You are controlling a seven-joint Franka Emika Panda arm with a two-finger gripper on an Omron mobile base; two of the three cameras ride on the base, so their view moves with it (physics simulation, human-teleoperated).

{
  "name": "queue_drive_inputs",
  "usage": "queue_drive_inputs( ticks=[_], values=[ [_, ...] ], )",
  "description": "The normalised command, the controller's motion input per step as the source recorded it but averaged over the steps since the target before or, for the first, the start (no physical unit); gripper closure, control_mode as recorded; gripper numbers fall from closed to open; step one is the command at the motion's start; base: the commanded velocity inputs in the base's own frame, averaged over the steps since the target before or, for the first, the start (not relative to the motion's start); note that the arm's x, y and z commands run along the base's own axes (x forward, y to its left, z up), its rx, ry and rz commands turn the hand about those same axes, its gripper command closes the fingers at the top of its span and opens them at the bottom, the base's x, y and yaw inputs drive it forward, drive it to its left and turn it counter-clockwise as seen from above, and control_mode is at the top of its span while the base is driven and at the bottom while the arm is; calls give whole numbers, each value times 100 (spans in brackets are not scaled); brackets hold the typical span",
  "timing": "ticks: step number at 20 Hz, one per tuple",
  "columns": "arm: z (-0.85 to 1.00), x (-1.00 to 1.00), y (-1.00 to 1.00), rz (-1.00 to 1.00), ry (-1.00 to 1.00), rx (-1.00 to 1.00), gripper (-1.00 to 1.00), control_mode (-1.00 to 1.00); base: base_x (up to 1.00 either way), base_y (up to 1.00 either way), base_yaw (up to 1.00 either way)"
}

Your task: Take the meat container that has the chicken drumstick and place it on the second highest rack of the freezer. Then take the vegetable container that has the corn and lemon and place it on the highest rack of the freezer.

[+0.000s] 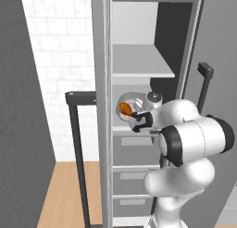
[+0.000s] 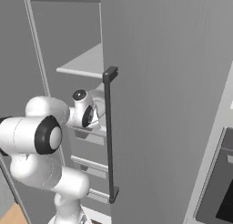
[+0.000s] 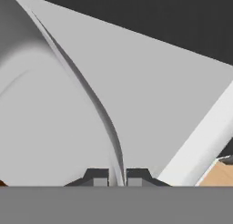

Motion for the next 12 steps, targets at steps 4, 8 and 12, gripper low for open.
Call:
queue_drive_inputs(
  ticks=[4, 8, 12],
  values=[
    [-10, 93, -2, -9, 0, 0, -100, -100, 0, 0, 0],
    [-16, 71, -7, -7, 0, -3, -100, -100, 0, 0, 0],
    [6, -3, 0, -2, -3, 0, -100, -100, 0, 0, 0]
  ],
)
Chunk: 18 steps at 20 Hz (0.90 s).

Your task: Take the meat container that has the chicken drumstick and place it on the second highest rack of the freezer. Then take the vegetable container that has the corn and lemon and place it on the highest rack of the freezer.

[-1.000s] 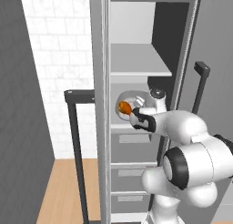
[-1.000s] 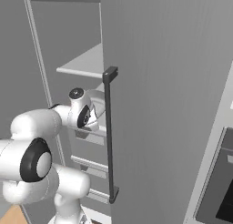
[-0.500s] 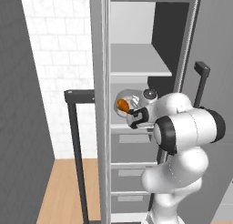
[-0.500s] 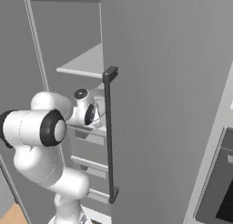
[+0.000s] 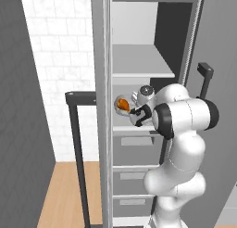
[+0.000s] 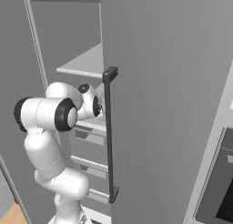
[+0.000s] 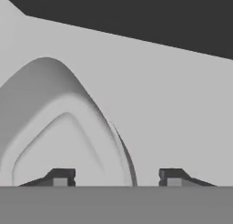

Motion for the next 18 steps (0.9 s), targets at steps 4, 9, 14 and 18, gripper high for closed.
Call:
queue_drive_inputs(
  ticks=[4, 9, 14, 18],
  values=[
    [57, -84, 3, -6, -9, 2, -100, -100, 0, 0, 0],
    [69, -100, 2, -8, -1, 13, -100, -100, 0, 0, 0],
    [98, -100, 7, -10, -2, 11, -100, -100, 0, 0, 0],
    [98, -100, 1, -11, 5, 21, -100, -100, 0, 0, 0]
  ],
)
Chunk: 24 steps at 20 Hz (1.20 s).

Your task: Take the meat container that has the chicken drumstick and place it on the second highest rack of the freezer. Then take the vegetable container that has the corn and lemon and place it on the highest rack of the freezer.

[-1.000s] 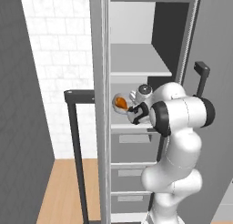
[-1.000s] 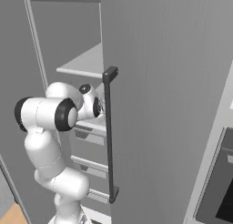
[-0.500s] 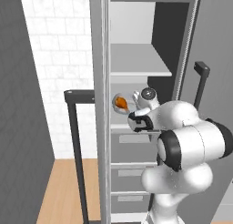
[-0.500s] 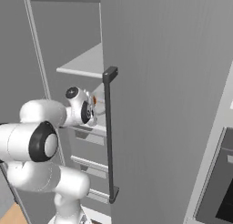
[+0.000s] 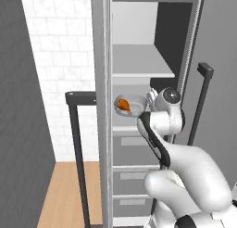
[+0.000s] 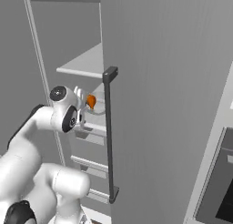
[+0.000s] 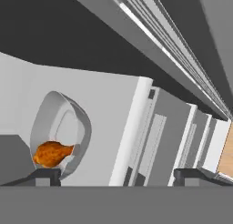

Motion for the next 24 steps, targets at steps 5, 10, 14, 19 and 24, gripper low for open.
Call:
queue_drive_inputs(
  ticks=[5, 10, 14, 19, 24],
  values=[
    [61, -100, -2, -6, 2, 14, -100, -100, 0, 0, 0],
    [-3, -80, 0, -7, -12, 0, -100, 100, -20, 0, -4],
    [0, 0, 0, 0, 0, 0, -100, 100, -100, -17, -19],
    [0, 0, 0, 0, 0, 0, -100, 100, -100, -59, -29],
    [0, 0, 0, 0, 0, 0, -100, 100, -40, -100, -33]
  ],
)
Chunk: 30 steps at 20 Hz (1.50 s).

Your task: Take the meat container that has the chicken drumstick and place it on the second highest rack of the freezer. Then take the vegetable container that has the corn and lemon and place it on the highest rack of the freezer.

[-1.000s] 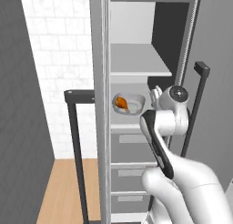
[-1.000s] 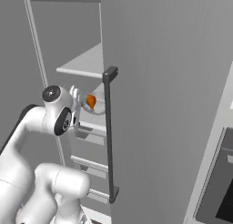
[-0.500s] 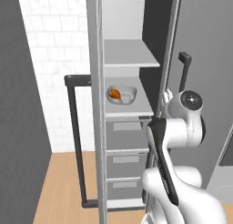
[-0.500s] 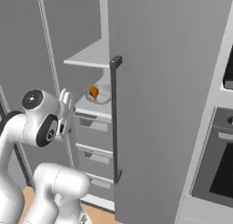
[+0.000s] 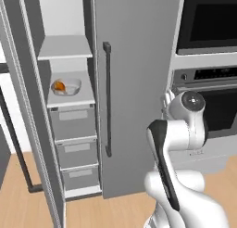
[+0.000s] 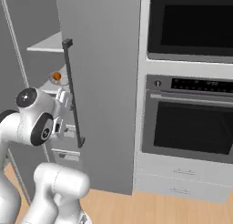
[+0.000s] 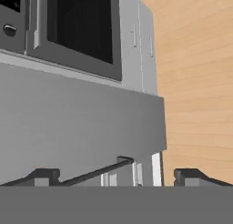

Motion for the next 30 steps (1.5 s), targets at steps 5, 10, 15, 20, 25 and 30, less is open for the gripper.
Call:
queue_drive_inputs(
  ticks=[5, 10, 15, 20, 25, 30],
  values=[
    [0, 0, 0, 0, 0, 0, -100, 100, 21, -100, 7],
    [0, 0, 0, 0, 0, 0, -100, 100, 0, -100, -37],
    [0, 0, 0, 0, 0, 0, -100, 100, 21, -100, -41],
    [0, 0, 0, 0, 0, 0, -100, 100, 78, -100, -14],
    [0, 0, 0, 0, 0, 0, -100, 100, 100, -100, 0],
    [0, 0, 0, 0, 0, 0, -100, 100, 89, -100, 5]
  ],
)
